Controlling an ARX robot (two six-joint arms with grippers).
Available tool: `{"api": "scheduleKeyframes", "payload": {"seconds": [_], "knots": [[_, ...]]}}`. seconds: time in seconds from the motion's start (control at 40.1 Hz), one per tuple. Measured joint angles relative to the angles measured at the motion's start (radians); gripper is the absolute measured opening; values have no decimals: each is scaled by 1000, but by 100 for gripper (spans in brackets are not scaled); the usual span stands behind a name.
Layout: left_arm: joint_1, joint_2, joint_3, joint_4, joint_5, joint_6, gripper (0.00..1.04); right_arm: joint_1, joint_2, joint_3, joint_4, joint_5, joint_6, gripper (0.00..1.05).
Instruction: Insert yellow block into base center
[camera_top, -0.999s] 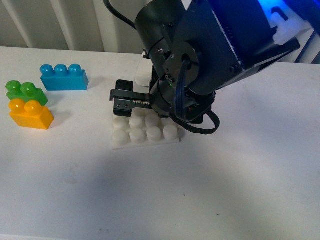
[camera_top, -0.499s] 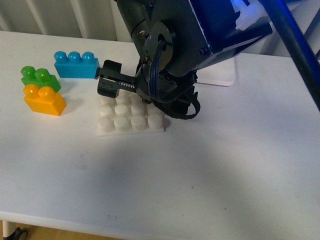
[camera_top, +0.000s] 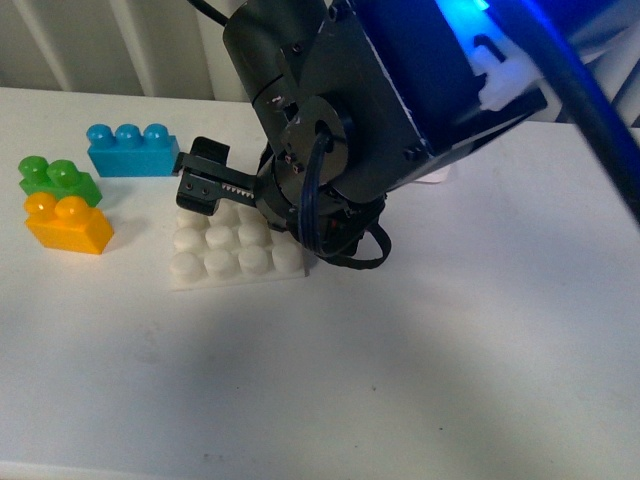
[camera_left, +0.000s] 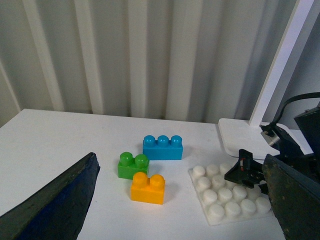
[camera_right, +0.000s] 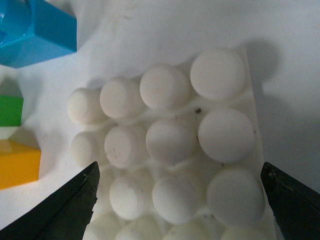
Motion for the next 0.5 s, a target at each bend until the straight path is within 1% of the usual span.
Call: {"api": "scheduleKeyframes", "payload": {"seconds": [0.125, 0.25, 0.35, 0.424, 0.449, 0.499], "knots": [[0, 0, 0, 0, 0, 0, 98, -44, -73, -105, 64, -17, 14, 95], [0, 0, 0, 0, 0, 0, 98, -131, -195, -229, 149, -33, 15, 95], [0, 0, 0, 0, 0, 0, 98, -225, -345, -361, 225, -50, -21, 95], [0, 0, 0, 0, 0, 0, 98, -314, -493, -487, 265, -66, -85, 95], [0, 0, 0, 0, 0, 0, 98, -358, -570, -554, 277, -85, -122, 95], [0, 0, 0, 0, 0, 0, 98, -414, -668, -637, 277, -113, -166, 95]]}}
